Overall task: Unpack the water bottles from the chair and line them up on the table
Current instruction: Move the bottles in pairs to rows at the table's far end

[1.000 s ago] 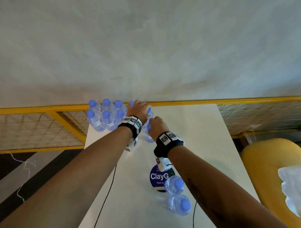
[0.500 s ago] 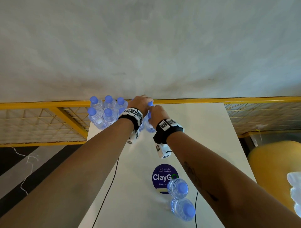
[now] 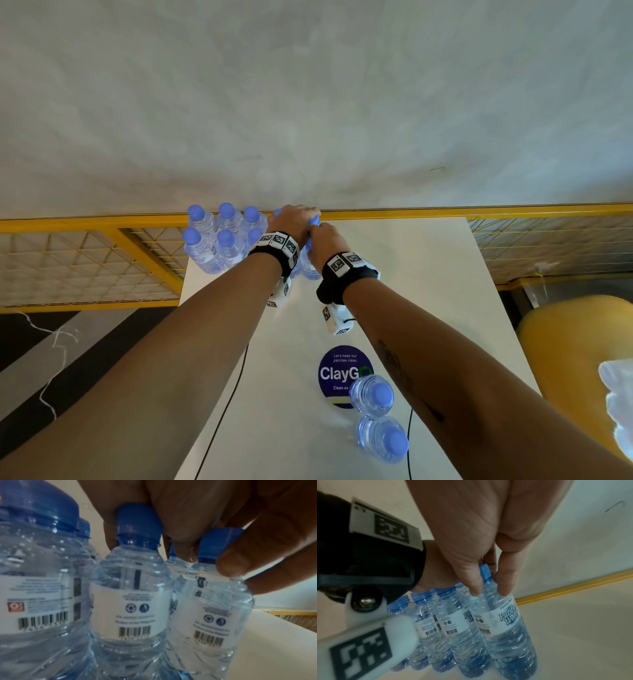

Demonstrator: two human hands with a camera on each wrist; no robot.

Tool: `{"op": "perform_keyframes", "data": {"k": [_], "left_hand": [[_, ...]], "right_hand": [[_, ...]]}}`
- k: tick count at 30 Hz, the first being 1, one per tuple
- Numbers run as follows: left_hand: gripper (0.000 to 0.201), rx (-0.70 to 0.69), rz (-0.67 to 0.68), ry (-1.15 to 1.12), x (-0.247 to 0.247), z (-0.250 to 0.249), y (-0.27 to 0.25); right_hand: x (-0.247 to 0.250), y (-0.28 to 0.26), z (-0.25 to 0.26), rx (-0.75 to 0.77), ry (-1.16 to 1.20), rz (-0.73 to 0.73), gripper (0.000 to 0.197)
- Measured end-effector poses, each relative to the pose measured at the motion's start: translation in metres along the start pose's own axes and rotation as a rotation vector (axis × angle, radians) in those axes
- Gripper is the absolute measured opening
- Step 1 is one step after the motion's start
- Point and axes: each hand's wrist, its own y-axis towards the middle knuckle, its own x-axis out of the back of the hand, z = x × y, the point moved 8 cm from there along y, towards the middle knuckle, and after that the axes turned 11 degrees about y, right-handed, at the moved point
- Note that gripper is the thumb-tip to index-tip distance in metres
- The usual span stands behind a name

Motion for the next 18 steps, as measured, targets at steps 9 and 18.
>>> {"op": "perform_keyframes", "data": {"k": [9,18], "left_hand": [[0.041,0.02,0.101,-0.002,0.009,0.0,-0.008],[0.029,-0.184,-0.147,-0.246,0.07,-0.061,-0.107]], "right_hand": [[0.003,-0.013,-0.002,-0.016,0.033,0.073,0.037],[0.066,-0.168,-0.026,-0.049,0.215,0.193,0.052]]}}
